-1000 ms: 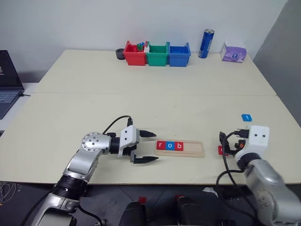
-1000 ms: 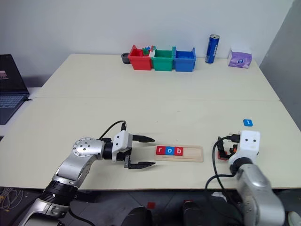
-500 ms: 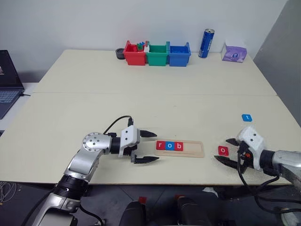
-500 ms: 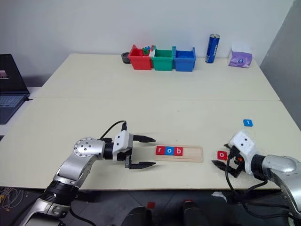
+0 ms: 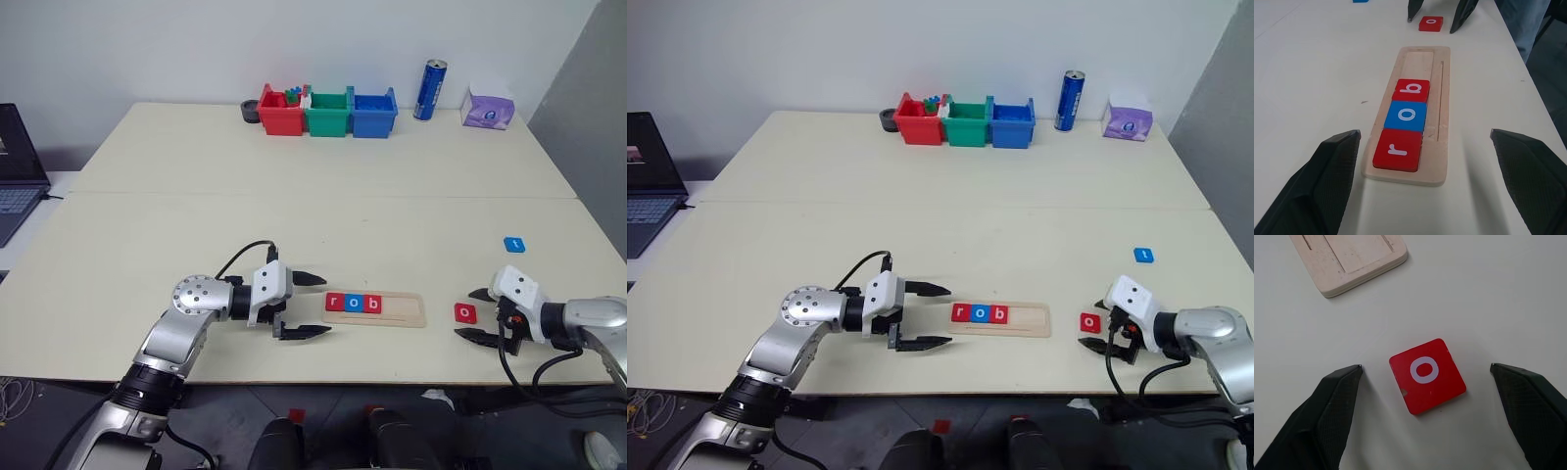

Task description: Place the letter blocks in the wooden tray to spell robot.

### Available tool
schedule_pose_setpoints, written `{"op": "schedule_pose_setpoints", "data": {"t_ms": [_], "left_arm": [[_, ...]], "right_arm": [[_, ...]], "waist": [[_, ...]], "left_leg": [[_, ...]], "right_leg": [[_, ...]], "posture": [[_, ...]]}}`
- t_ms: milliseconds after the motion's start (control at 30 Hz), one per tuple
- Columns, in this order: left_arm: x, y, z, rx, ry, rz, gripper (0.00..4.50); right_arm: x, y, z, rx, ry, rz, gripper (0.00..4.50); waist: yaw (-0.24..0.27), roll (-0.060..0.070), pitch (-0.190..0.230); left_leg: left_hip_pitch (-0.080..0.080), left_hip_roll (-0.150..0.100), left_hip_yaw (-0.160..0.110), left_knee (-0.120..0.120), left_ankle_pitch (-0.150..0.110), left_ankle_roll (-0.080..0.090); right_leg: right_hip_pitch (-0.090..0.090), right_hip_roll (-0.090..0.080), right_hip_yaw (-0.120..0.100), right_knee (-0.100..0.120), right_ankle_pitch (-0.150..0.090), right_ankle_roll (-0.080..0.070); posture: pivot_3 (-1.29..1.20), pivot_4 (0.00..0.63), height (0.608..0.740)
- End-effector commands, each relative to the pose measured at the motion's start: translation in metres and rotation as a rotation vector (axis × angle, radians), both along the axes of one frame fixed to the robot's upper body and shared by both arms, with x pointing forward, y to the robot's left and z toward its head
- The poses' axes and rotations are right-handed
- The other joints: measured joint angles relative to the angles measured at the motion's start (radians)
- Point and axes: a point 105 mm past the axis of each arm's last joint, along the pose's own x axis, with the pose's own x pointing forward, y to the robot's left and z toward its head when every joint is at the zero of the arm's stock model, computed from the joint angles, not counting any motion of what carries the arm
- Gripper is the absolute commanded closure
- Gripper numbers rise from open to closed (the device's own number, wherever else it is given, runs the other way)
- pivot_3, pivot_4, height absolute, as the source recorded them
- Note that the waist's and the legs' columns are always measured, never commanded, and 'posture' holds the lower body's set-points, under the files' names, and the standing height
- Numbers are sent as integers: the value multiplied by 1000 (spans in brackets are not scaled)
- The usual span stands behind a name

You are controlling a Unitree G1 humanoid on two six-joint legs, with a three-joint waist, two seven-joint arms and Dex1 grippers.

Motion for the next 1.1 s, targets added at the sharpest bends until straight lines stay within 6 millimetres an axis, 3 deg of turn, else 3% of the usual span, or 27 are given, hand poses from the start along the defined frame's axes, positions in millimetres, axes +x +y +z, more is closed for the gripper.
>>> {"op": "schedule_pose_setpoints", "data": {"t_ms": [33, 167, 233, 300, 467, 700, 1100], "left_arm": [[0, -4, 11, -6, -48, -16, 0], [3, -2, 13, -4, -57, -8, 0], [4, -1, 14, -7, -63, 0, 0], [5, 0, 14, -8, -66, 6, 0], [6, 6, 12, 1, -66, 25, 0], [6, 9, 10, 9, -68, 34, 0], [4, 7, 9, 6, -75, 37, 0]], "right_arm": [[5, -2, 5, -4, -7, -2, 1228], [7, -2, 6, -1, -1, 3, 2680], [7, 1, 10, 2, -9, 27, 3063], [6, 8, 18, 6, -23, 64, 3056], [2, 55, 40, 42, -67, 225, 3056], [10, 95, 36, -1, -82, 326, 3056], [20, 108, 24, -57, -59, 369, 3056]], "waist": [[0, 0, 0], [0, 0, 0], [1, 0, 0], [1, 0, 0], [-4, 1, 1], [0, 1, 1], [1, 0, 1]], "left_leg": [[0, 0, 0, 0, 0, 0], [0, 0, 0, 0, 0, 0], [0, 0, 0, 0, 0, 0], [0, 0, 0, 0, 0, 0], [1, 0, -2, 0, 0, 0], [0, 1, -2, 0, 0, 0], [-1, 0, -2, 0, 0, 0]], "right_leg": [[0, 0, 0, 0, 0, 0], [0, -1, 0, 0, 0, 0], [0, -1, 0, 0, 0, 0], [0, -1, 0, 0, 0, 0], [0, 0, 1, 1, 0, 0], [0, -1, 0, 0, 0, -1], [-1, -3, -1, 0, 2, -4]], "posture": [[0, 150, 740], [0, 150, 740], [0, 150, 740], [0, 150, 740], [0, 150, 740], [0, 150, 740], [0, 150, 740]]}}
